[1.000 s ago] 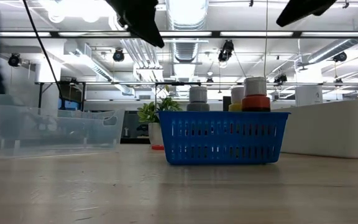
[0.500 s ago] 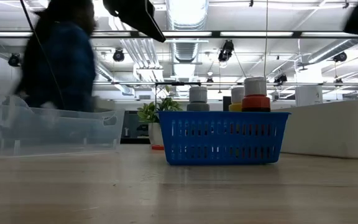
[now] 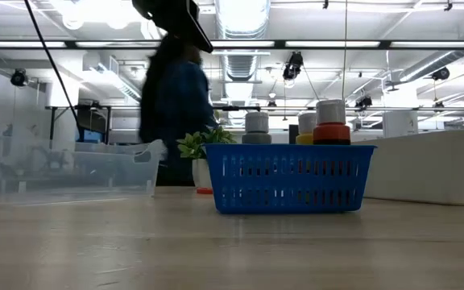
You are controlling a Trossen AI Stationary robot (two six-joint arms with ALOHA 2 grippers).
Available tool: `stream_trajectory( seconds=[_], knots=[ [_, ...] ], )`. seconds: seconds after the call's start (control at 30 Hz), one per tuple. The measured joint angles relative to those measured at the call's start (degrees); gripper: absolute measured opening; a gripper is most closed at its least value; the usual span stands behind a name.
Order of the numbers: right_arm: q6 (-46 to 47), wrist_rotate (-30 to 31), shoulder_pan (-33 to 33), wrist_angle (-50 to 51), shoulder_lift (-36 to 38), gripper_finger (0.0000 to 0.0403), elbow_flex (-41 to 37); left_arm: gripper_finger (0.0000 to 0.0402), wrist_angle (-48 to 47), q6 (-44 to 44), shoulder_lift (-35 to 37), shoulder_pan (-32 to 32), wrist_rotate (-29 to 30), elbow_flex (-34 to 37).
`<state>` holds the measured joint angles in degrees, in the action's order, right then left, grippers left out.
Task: Pick & Place Paint Supplies
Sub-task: Put the red paint bottle in the blue bin
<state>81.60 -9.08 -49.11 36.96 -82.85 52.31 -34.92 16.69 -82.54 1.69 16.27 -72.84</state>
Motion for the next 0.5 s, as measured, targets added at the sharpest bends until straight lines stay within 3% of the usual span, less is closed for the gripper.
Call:
stream_trajectory(
  seconds=[0.27,0.5],
  knots=[
    [7.40,0.07,-5.75,0.53,-10.51,0.0238,4.29,0.0247,0.27,-3.65,0.00,0.70,-0.04,0.00],
    [9.10,2.33,-9.27,10.49,-19.13,0.0238,10.81,0.0247,2.10,-5.07,-0.02,3.62,-0.46,0.00]
  ],
)
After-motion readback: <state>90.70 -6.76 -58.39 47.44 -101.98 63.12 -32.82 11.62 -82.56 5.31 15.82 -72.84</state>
